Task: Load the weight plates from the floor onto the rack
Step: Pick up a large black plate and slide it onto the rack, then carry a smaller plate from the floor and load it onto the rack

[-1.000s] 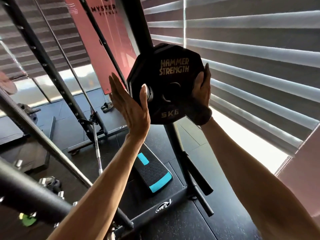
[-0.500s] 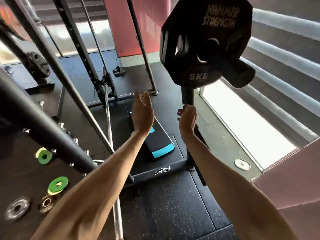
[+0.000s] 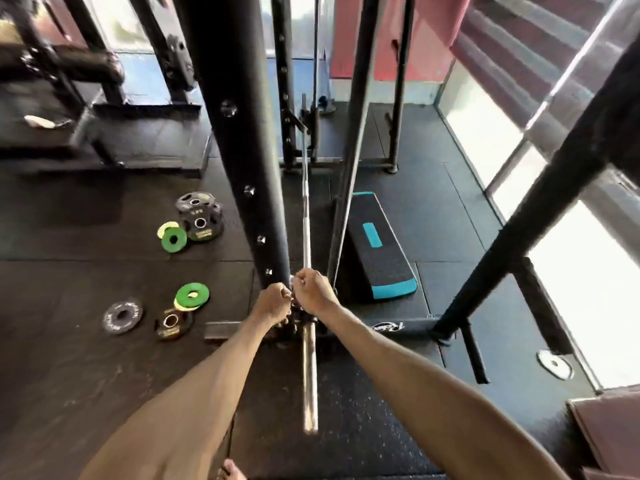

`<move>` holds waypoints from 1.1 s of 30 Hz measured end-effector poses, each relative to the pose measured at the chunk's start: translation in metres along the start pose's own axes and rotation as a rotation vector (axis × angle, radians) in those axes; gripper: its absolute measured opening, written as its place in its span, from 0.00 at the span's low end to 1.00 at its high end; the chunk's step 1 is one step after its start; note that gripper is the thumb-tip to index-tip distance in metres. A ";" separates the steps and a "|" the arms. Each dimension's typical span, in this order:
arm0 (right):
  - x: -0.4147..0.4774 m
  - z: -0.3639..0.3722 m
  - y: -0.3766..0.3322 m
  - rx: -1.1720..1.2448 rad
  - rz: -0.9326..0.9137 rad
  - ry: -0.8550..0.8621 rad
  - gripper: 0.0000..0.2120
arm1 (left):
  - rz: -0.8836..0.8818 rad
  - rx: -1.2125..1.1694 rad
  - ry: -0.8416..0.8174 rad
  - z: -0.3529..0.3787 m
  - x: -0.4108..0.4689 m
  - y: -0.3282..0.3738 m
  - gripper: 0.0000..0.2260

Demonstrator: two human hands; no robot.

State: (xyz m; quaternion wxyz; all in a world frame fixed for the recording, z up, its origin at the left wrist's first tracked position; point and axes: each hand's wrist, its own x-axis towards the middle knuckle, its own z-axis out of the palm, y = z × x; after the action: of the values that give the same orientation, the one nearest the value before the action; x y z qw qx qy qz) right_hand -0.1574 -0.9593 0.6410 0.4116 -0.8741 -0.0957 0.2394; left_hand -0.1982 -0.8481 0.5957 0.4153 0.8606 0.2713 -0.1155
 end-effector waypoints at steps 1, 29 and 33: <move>0.004 0.024 -0.016 -0.028 -0.014 -0.017 0.10 | -0.006 0.016 0.004 -0.020 0.005 -0.020 0.10; 0.235 0.400 -0.215 -0.421 0.050 -0.363 0.15 | -0.325 -0.059 0.036 -0.329 0.211 -0.344 0.08; 0.269 0.425 -0.232 -0.435 0.062 -0.393 0.15 | -0.327 -0.048 -0.002 -0.346 0.247 -0.368 0.06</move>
State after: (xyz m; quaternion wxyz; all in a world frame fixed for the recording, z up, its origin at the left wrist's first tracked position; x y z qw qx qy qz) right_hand -0.1285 -0.4258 0.4953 0.1808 -0.8811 -0.1959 0.3906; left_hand -0.2102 -0.3003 0.4686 0.4117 0.7947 0.4099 -0.1759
